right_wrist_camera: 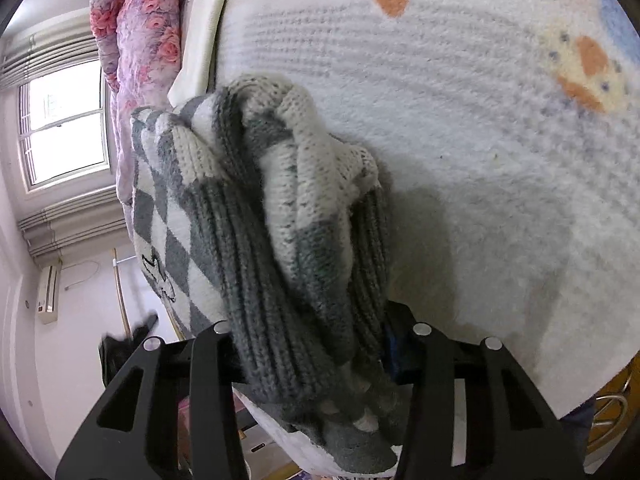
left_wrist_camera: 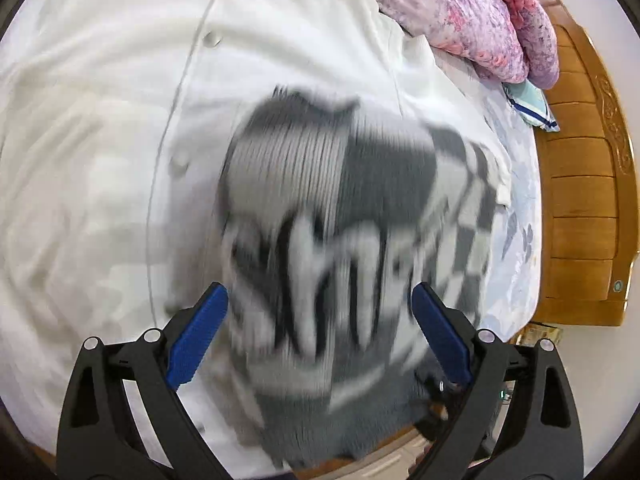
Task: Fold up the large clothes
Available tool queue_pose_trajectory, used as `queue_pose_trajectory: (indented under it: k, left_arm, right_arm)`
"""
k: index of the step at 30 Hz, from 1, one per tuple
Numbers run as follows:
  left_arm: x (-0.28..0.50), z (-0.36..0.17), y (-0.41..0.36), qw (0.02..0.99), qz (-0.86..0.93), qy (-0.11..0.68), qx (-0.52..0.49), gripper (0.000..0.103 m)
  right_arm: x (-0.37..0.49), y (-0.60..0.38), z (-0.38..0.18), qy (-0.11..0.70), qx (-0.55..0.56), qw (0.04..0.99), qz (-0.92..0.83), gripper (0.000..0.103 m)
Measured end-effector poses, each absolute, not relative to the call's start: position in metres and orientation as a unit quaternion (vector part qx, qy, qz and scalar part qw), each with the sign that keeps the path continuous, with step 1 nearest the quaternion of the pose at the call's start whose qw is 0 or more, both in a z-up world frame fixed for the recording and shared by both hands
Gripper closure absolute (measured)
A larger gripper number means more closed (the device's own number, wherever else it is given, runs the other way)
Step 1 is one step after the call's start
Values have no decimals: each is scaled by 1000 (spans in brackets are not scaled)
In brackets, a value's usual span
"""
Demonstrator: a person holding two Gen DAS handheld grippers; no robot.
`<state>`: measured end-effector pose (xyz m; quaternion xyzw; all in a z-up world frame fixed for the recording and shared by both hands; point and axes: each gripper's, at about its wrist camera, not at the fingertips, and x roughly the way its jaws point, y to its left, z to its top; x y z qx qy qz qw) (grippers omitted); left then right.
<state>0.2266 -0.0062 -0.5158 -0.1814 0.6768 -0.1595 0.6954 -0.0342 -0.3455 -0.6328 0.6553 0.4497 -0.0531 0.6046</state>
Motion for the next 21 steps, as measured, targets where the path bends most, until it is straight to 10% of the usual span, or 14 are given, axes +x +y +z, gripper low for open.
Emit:
queue_pose_trajectory:
  k: [8,15,21]
  left_arm:
    - [248,-551,-24,698,-168,676,-166,3]
    - [230,-516,-20,731,-172,638,-168,37]
    - [213,-482,-29,739,-195,615,-193,38]
  right_arm:
    - [-40,-341,-629,460,649,600,-78,60]
    - [-22,-342,-564,491,548,670,-100,67]
    - [-5,-355,-497,478,473,735,-88,68]
